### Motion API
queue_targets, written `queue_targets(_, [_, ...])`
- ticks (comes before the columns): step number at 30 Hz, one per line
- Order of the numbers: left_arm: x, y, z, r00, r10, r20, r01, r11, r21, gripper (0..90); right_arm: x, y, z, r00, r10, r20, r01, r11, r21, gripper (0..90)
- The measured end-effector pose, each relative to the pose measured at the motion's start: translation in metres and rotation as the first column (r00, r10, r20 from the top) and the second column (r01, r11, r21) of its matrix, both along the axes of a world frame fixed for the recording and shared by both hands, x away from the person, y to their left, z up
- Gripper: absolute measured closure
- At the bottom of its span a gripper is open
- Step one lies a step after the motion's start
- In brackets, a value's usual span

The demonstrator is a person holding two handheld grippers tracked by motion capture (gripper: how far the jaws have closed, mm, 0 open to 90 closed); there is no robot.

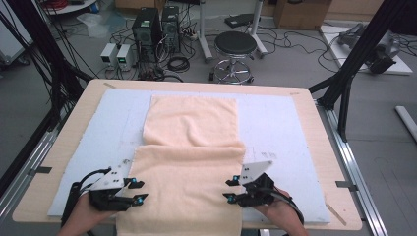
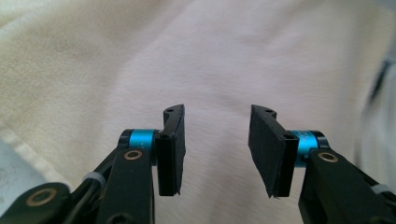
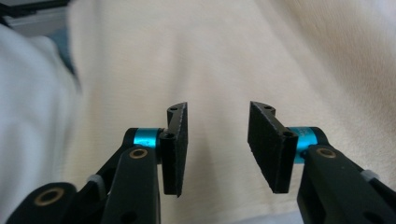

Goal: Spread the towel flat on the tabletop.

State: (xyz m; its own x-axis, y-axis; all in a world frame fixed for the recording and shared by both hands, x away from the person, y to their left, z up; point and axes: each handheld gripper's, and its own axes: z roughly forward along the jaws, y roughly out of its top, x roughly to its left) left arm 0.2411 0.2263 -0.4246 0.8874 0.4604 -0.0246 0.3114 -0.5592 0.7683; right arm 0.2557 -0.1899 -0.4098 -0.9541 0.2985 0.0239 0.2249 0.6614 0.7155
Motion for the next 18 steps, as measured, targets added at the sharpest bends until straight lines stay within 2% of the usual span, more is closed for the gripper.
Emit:
queue_targets(2, [0.011,-0.006,-0.008,0.9996,-0.002,-0.028,0.003,0.9996,0.029,54.6,0.014,0.003,-0.012,0.9996,-0.010,-0.026,0.009,1.000,-0.019,57.1])
queue_targets(3, [0.014,-0.009,-0.011,0.9991,-0.008,-0.042,0.010,0.9988,0.048,55.0,0.019,0.004,-0.017,0.9990,-0.011,-0.044,0.009,0.999,-0.050,61.9])
queue_targets(4, [0.014,-0.009,-0.013,0.9993,-0.015,-0.034,0.017,0.9987,0.048,58.3,0.021,0.005,-0.021,0.9986,-0.004,-0.052,0.000,0.997,-0.075,68.0])
queue_targets(5, [0.014,-0.009,-0.013,0.9995,-0.013,-0.030,0.014,0.9990,0.042,63.6,0.021,0.005,-0.023,0.9989,0.005,-0.046,-0.008,0.998,-0.068,74.1])
queue_targets(6, [0.014,-0.008,-0.013,0.9992,-0.015,-0.037,0.017,0.9991,0.039,73.1,0.020,0.003,-0.023,0.9987,0.016,-0.049,-0.019,0.998,-0.059,79.3])
queue_targets(8, [0.011,-0.007,-0.012,0.9987,-0.018,-0.048,0.019,0.9994,0.029,84.8,0.018,0.001,-0.023,0.9977,0.023,-0.064,-0.026,0.998,-0.052,83.4])
queue_targets(10, [0.003,-0.005,-0.010,0.9976,-0.041,-0.056,0.043,0.9985,0.034,86.4,0.013,0.000,-0.020,0.9971,0.032,-0.069,-0.035,0.999,-0.039,84.1])
queue_targets(12, [-0.011,-0.003,-0.004,0.9954,-0.070,-0.065,0.071,0.9973,0.017,86.7,0.002,-0.002,-0.015,0.9965,0.052,-0.066,-0.053,0.998,-0.024,84.2])
queue_targets(15, [-0.037,0.002,0.007,0.9915,-0.117,-0.058,0.115,0.9927,-0.036,86.8,-0.021,-0.007,-0.002,0.9935,0.095,-0.063,-0.093,0.995,0.039,82.4])
queue_targets(16, [-0.045,0.005,0.011,0.9903,-0.127,-0.056,0.124,0.9910,-0.049,86.7,-0.027,-0.008,0.002,0.9921,0.107,-0.066,-0.103,0.993,0.056,79.6])
queue_targets(18, [-0.054,0.009,0.015,0.9917,-0.120,-0.045,0.116,0.9900,-0.080,84.9,-0.038,-0.012,0.010,0.9927,0.113,-0.043,-0.109,0.991,0.083,69.2])
